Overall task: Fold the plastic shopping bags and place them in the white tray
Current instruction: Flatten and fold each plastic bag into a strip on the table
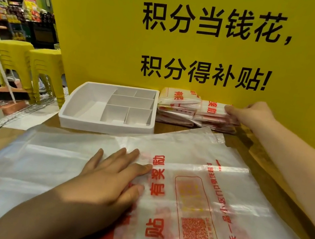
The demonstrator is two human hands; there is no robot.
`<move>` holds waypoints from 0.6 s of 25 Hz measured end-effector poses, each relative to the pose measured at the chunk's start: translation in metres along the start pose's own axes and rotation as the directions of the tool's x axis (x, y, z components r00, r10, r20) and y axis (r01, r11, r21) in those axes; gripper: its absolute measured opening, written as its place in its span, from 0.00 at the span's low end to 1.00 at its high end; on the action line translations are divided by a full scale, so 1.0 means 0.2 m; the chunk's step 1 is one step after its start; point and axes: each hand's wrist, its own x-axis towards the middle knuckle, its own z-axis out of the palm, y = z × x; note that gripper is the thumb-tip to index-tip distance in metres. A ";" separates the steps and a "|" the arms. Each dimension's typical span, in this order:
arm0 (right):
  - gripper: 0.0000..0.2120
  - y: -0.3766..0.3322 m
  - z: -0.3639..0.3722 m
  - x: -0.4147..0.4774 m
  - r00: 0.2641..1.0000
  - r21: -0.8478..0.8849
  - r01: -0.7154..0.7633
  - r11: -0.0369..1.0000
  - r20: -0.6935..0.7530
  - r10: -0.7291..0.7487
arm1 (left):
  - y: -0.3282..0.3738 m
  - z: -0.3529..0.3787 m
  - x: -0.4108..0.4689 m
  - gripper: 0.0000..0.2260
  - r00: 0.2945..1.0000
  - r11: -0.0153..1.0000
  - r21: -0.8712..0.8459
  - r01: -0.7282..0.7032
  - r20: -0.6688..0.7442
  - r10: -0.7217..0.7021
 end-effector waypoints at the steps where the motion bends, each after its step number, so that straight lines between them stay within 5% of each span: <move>1: 0.24 0.00 0.01 0.00 1.000 -0.020 -0.001 1.000 -0.004 0.001 | 0.00 0.00 0.00 0.22 1.000 1.000 0.002 -0.002 0.000 0.002; 6: 0.25 0.03 -0.03 -0.03 0.993 -0.009 0.047 0.999 -0.104 -0.047 | -0.01 -0.01 -0.01 0.24 1.000 1.000 -0.014 -0.012 0.011 0.013; 10: 0.18 0.03 -0.11 -0.22 0.925 -0.095 0.320 0.943 -0.183 -0.333 | -0.02 -0.01 -0.03 0.31 0.998 0.998 0.026 -0.057 -0.016 0.057; 15: 0.12 0.01 -0.11 -0.87 0.730 -0.120 0.681 0.722 0.177 -0.660 | 0.00 -0.01 0.00 0.24 0.999 0.999 0.052 -0.015 -0.047 0.018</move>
